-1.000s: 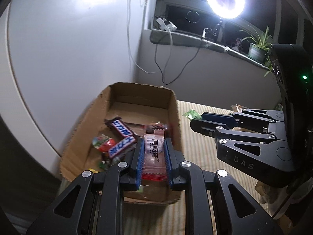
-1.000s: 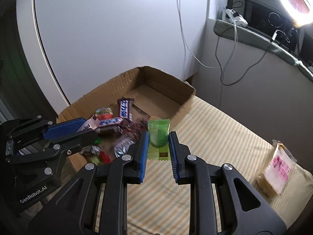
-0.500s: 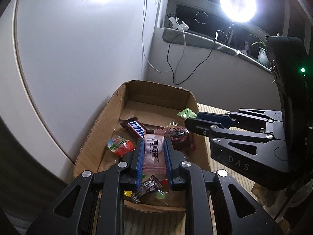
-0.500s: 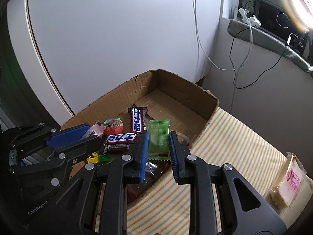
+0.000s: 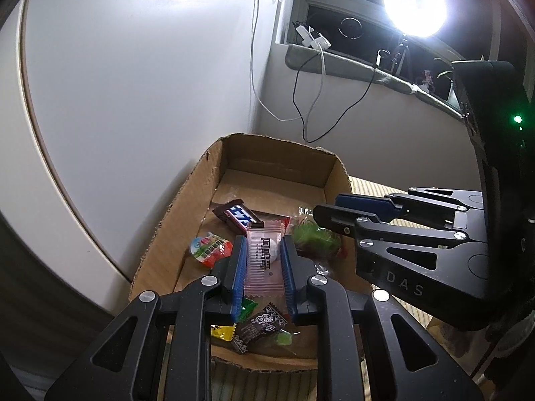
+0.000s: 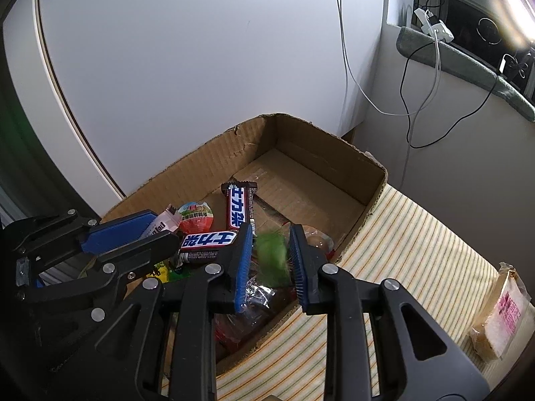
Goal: Organize snacks
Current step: 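Carry the green and pink candies into the box and open both tools, then move both open tools to the bagged bread loaf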
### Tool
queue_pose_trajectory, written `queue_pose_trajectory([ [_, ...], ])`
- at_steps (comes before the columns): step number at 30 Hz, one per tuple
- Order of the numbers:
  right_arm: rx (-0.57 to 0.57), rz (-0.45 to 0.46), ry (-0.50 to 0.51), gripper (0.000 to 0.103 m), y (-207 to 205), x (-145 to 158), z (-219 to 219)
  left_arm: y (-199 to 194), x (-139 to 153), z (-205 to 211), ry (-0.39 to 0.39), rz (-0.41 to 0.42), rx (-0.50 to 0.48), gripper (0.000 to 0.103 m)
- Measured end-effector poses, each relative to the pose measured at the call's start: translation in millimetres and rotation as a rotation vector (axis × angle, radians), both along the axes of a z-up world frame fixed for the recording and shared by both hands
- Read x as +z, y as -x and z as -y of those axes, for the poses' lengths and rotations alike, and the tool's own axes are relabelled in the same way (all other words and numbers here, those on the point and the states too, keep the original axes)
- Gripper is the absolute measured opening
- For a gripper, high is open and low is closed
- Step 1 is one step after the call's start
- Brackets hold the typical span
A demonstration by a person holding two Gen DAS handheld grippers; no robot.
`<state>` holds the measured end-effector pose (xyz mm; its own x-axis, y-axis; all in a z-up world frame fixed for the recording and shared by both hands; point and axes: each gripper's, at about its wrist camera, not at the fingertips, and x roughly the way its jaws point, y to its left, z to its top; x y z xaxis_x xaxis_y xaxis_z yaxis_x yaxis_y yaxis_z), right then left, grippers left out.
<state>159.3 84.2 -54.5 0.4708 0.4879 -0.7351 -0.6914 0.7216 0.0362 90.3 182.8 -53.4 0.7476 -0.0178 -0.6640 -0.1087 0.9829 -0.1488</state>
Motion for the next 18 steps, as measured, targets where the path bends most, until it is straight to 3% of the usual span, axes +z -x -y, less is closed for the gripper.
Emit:
queue_pose_trajectory([
  [5,-0.02,0.019,-0.004,0.048,0,3,6,1,1,0,-0.006,0.003,0.013,0.039],
  [9,-0.052,0.039,-0.006,0.07,-3,6,14,3,2,-2,-0.004,0.007,0.022,0.043],
  [15,-0.068,0.052,-0.015,0.076,-4,11,25,4,6,4,-0.014,0.014,0.02,0.048],
  [18,-0.08,0.058,-0.018,0.076,-5,13,32,4,8,9,-0.02,0.019,0.02,0.057],
])
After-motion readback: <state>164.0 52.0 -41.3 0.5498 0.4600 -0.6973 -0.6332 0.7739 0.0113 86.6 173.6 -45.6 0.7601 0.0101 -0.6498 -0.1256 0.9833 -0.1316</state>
